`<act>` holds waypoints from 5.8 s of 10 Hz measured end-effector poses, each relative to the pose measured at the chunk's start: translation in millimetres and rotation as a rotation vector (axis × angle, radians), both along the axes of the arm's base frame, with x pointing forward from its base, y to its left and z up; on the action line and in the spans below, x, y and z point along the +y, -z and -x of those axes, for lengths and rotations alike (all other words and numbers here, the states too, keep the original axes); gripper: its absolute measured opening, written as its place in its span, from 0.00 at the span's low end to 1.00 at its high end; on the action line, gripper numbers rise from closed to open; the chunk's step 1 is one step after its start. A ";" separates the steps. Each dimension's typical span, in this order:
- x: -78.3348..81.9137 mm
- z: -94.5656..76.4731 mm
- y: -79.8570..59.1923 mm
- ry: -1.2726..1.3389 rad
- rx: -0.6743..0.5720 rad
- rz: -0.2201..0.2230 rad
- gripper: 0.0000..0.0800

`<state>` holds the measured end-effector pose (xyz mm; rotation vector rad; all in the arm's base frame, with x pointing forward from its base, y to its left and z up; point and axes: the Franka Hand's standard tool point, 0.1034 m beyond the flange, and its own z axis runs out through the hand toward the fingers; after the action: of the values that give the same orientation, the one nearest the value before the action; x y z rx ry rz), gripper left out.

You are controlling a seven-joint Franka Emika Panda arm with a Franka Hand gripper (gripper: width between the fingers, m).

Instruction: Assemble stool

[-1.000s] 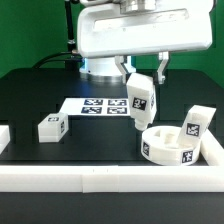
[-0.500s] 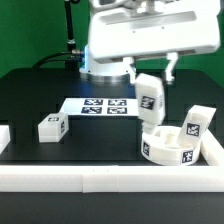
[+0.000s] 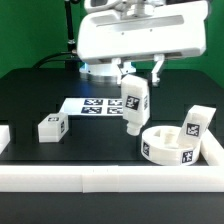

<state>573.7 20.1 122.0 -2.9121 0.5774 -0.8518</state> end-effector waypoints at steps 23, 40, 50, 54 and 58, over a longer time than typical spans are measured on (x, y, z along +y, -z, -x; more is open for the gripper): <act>38.2 18.0 30.5 -0.033 0.020 -0.049 0.41; 21.5 7.9 5.7 -0.076 0.170 -0.110 0.81; 14.0 6.0 12.4 -0.238 0.476 -0.217 0.81; 15.7 3.9 20.5 -0.779 0.418 0.004 0.81; 9.1 4.7 22.6 -1.143 0.384 0.157 0.81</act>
Offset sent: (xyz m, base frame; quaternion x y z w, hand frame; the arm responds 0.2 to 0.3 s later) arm 0.0000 0.0000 0.0000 0.0000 0.0000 0.0000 1.0000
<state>569.0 29.3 99.3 -2.7910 -1.1106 -0.1691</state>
